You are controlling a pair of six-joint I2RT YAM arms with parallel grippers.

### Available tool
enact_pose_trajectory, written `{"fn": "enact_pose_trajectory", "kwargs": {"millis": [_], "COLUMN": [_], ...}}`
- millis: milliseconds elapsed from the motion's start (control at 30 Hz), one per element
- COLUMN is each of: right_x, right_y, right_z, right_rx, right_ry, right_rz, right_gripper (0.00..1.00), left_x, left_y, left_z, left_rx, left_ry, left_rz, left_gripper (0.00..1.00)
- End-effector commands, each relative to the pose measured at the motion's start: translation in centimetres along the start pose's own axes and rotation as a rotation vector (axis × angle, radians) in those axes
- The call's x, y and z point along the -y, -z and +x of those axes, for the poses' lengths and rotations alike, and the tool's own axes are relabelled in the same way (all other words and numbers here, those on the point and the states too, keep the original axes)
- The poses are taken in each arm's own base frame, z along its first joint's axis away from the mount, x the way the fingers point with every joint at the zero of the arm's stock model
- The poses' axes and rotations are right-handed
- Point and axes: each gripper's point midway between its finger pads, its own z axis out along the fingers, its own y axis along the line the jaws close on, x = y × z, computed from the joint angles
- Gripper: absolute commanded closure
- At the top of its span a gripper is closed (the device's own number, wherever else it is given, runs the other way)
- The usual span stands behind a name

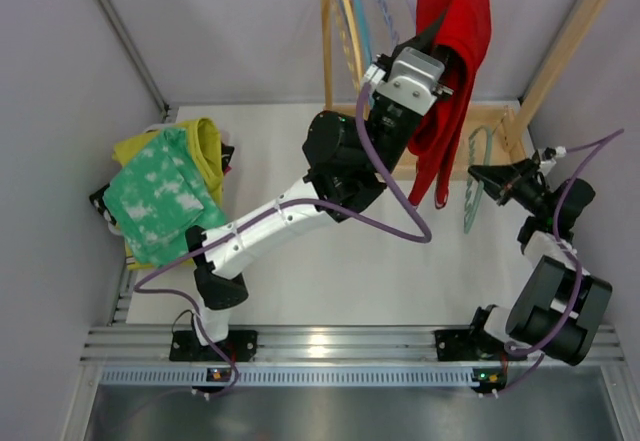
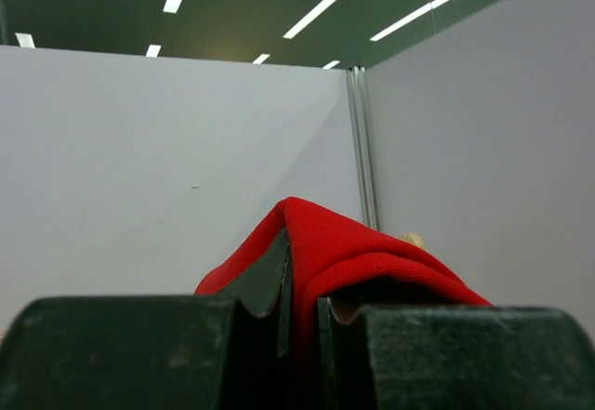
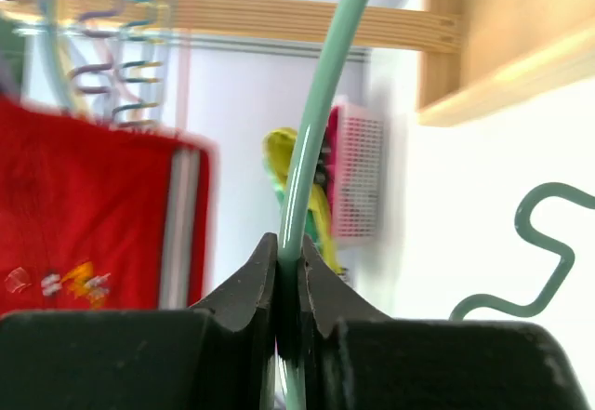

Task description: Remove the trousers from the hanger

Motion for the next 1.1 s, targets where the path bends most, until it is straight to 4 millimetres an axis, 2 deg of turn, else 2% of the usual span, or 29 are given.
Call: {"fn": "enact_pose_trajectory", "kwargs": {"millis": [0, 33, 67, 100, 133, 167, 200, 233, 267, 300, 333, 367, 433, 567, 600, 633, 700, 767, 800, 933, 967, 1067], "right_x": [2.2, 1.8, 1.6, 1.4, 0.9, 0.8, 0.7, 0.7, 0.9, 0.9, 1.0, 1.1, 1.1, 0.7, 0.6, 0.6, 0.7, 0.7, 0.6, 0.5, 0.4, 0.1], "right_y": [0.5, 0.6, 0.6, 0.6, 0.5, 0.5, 0.5, 0.5, 0.5, 0.5, 0.5, 0.5, 0.5, 0.5, 0.5, 0.5, 0.5, 0.6, 0.6, 0.6, 0.6, 0.5], "right_z": [-0.5, -0.4, -0.5, -0.5, -0.7, -0.7, -0.8, -1.0, -1.2, -1.3, -1.3, -1.4, -1.4, -1.6, -1.5, -1.5, -1.4, -1.4, -1.4, -1.6, -1.6, -1.7], "right_rx": [0.030, 0.031, 0.034, 0.033, 0.031, 0.030, 0.029, 0.031, 0.039, 0.043, 0.046, 0.048, 0.051, 0.057, 0.059, 0.058, 0.057, 0.057, 0.056, 0.057, 0.058, 0.058], "right_ry": [0.161, 0.158, 0.175, 0.181, 0.188, 0.186, 0.200, 0.188, 0.212, 0.208, 0.207, 0.203, 0.200, 0.204, 0.207, 0.207, 0.202, 0.206, 0.199, 0.213, 0.217, 0.229], "right_rz": [0.125, 0.145, 0.147, 0.145, 0.140, 0.140, 0.143, 0.159, 0.173, 0.179, 0.182, 0.184, 0.185, 0.184, 0.184, 0.185, 0.190, 0.192, 0.199, 0.208, 0.207, 0.204], "right_gripper": [1.00, 1.00, 1.00, 1.00, 1.00, 1.00, 1.00, 1.00, 1.00, 1.00, 1.00, 1.00, 1.00, 1.00, 1.00, 1.00, 1.00, 1.00, 1.00, 1.00, 1.00, 1.00], "left_x": [-7.7, -7.0, -7.8, -7.7, -6.4, -6.2, -7.2, -6.1, -5.3, -6.1, -4.7, -5.1, -3.9, -3.5, -2.9, -3.4, -3.3, -4.3, -4.4, -6.6, -7.8, -8.6], "left_y": [0.2, 0.2, 0.6, 0.8, 1.1, 1.4, 2.1, 2.8, 3.2, 3.9, 4.6, 5.2, 6.4, 9.3, 10.3, 10.8, 12.0, 12.6, 13.3, 15.1, 15.6, 17.2], "left_z": [-13.6, -12.4, -13.3, -13.1, -11.0, -11.0, -12.5, -11.0, -10.7, -12.2, -10.4, -11.3, -9.6, -7.0, -5.1, -5.3, -3.8, -3.8, -2.8, -1.7, -2.2, -1.9], "left_rx": [0.330, 0.292, 0.288, 0.271, 0.212, 0.199, 0.204, 0.162, 0.138, 0.147, 0.084, 0.081, 0.009, -0.109, -0.169, -0.179, -0.234, -0.248, -0.279, -0.358, -0.363, -0.388], "left_ry": [0.107, 0.108, 0.121, 0.132, 0.148, 0.162, 0.191, 0.237, 0.252, 0.283, 0.312, 0.332, 0.351, 0.359, 0.349, 0.351, 0.327, 0.306, 0.287, 0.246, 0.244, 0.224], "left_rz": [-0.151, -0.131, -0.132, -0.123, -0.082, -0.061, -0.055, -0.016, 0.033, 0.045, 0.087, 0.107, 0.151, 0.184, 0.193, 0.185, 0.188, 0.162, 0.154, 0.072, 0.034, 0.032], "left_gripper": [1.00, 1.00, 1.00, 1.00, 1.00, 1.00, 1.00, 1.00, 1.00, 1.00, 1.00, 1.00, 1.00, 1.00, 1.00, 1.00, 1.00, 1.00, 1.00, 1.00, 1.00, 1.00]}}
